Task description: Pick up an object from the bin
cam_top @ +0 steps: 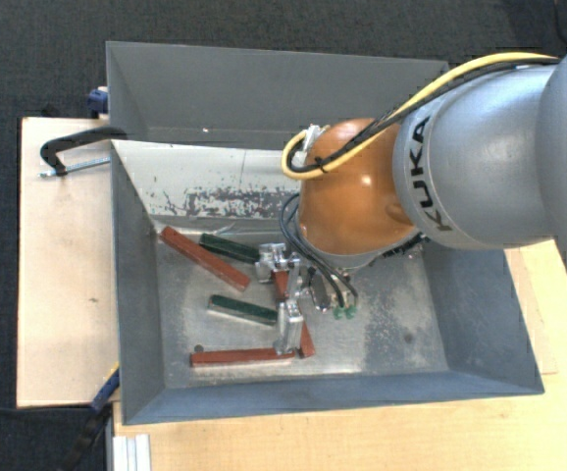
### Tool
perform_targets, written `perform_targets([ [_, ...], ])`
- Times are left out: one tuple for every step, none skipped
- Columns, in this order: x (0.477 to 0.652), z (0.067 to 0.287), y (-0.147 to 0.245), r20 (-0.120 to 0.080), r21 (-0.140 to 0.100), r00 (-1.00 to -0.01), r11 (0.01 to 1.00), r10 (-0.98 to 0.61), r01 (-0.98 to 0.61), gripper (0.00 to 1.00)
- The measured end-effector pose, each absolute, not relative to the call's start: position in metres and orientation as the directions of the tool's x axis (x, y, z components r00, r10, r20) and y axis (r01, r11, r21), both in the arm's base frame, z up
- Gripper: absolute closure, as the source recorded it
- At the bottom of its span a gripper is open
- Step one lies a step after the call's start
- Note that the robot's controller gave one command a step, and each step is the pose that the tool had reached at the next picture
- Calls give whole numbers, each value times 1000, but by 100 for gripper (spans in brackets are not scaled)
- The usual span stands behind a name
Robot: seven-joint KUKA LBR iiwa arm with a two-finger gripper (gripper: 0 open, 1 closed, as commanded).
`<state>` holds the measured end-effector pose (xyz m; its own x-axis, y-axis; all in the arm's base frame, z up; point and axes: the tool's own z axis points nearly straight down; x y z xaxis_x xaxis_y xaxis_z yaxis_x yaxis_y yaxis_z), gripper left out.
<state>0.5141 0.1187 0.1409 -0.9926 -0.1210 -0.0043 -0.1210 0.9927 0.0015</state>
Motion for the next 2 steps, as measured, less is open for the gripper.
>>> perform_targets([
  [499,112,111,4,1,-987,987,-161,-161,0],
  [519,76,137,-6,3,-966,966,-258,-258,100],
])
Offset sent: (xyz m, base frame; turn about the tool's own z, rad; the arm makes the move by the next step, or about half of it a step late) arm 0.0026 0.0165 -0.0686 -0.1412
